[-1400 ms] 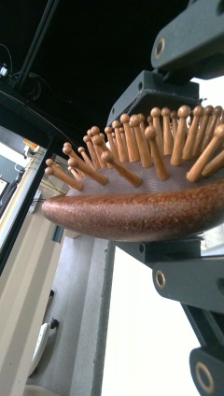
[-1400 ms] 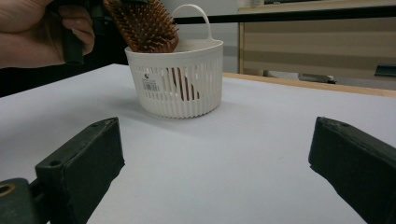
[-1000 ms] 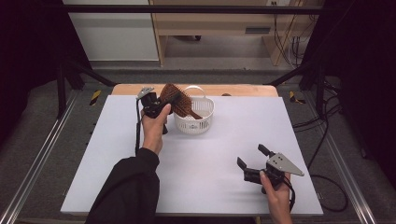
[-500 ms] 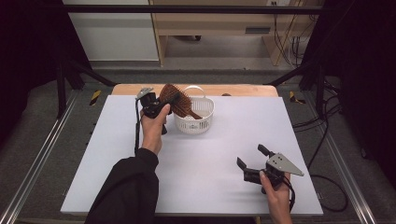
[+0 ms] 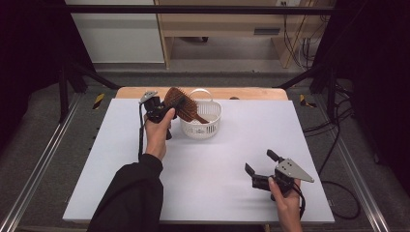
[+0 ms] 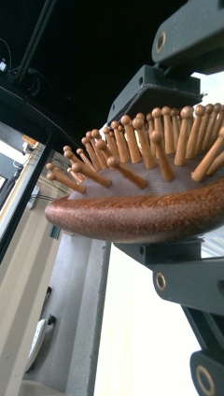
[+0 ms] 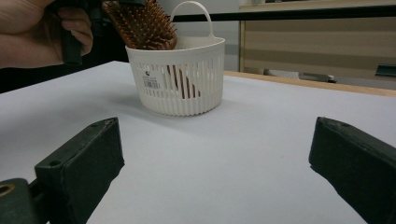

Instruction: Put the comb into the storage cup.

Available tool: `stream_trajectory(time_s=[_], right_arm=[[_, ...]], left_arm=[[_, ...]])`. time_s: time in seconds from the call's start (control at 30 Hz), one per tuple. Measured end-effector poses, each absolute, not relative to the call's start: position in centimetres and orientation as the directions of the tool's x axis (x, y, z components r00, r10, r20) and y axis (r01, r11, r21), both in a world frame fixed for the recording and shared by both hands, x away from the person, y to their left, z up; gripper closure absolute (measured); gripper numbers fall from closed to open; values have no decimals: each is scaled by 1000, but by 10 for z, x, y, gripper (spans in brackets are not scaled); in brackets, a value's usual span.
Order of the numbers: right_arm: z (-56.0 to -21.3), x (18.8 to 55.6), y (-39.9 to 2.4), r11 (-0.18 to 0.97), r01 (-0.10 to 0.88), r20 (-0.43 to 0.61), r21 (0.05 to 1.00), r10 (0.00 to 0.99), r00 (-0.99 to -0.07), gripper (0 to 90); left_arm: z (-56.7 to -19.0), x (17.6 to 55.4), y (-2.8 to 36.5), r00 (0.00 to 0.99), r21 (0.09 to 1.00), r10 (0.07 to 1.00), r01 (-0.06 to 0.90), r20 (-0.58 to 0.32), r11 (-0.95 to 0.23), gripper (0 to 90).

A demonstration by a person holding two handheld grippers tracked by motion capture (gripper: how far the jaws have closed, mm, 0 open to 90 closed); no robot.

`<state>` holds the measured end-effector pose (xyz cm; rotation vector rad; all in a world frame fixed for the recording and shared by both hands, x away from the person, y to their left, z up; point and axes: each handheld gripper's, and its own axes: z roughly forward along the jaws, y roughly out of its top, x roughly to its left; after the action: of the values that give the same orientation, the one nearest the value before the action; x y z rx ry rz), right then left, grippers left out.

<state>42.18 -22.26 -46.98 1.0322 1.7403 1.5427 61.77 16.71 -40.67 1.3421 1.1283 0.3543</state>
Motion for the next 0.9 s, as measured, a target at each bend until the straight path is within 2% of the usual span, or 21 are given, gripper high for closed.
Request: stream_trajectory(time_s=[0.9], right_arm=[[-471,422,-222,39,173,60,984,845,-531,33]], left_arm=[[-408,618,168,463,884,771,378,-439,276,407]])
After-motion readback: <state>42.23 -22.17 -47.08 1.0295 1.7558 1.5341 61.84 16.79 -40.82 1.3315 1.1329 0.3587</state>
